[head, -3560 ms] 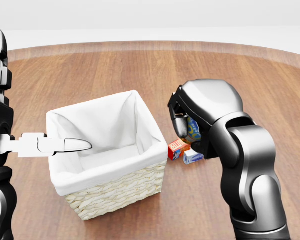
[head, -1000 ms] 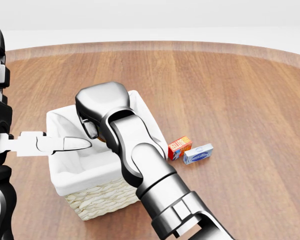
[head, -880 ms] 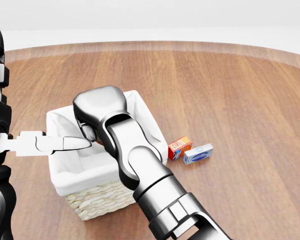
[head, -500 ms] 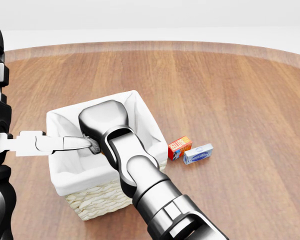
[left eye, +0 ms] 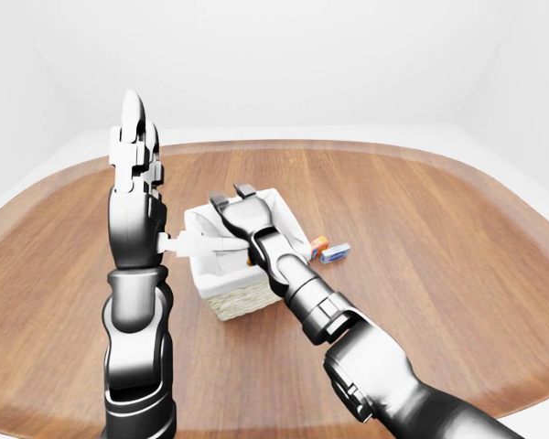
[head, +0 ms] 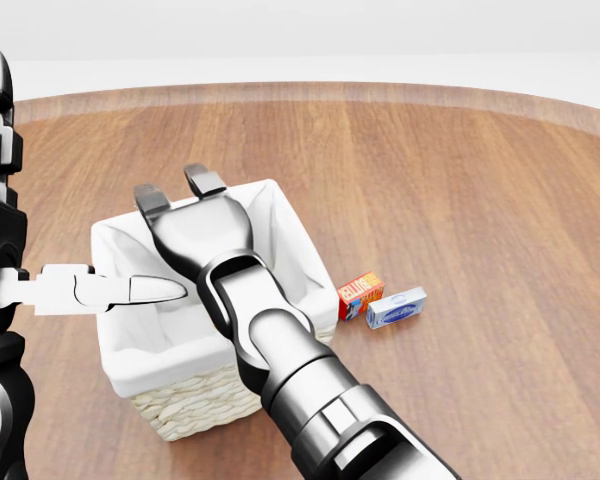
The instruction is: Pick up the alphabet soup and put it in the basket.
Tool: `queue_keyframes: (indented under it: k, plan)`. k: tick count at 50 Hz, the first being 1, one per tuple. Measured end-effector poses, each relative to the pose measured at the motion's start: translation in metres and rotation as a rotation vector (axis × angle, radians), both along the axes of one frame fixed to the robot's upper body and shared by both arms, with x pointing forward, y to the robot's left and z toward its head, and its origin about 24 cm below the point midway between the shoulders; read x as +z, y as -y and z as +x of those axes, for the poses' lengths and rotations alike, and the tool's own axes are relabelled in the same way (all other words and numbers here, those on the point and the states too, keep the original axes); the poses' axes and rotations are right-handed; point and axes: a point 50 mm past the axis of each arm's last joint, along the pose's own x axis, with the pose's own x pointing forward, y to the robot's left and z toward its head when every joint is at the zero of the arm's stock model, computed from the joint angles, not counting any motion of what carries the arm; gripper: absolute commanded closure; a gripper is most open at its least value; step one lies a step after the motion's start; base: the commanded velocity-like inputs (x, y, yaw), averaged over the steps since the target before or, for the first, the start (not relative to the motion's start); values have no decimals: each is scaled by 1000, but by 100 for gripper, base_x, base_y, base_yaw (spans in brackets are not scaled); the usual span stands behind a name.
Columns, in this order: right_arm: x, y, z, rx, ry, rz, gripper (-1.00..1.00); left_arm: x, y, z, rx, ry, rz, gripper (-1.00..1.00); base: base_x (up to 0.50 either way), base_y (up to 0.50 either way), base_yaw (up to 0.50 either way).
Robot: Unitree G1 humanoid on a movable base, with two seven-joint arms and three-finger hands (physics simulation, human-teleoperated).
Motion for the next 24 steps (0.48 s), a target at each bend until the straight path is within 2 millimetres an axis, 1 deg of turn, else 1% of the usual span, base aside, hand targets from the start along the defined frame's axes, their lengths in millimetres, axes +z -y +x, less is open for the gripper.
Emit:
queue_keyframes:
  k: [9, 24]
  plan:
    - [8, 0, 1, 2, 22, 10, -100, 0, 0, 0, -1, 1, 0, -100, 0, 0, 0]
    - [40, 1, -4, 20, 43, 18, -100, 0, 0, 0, -2, 2, 0, -100, 0, 0, 0]
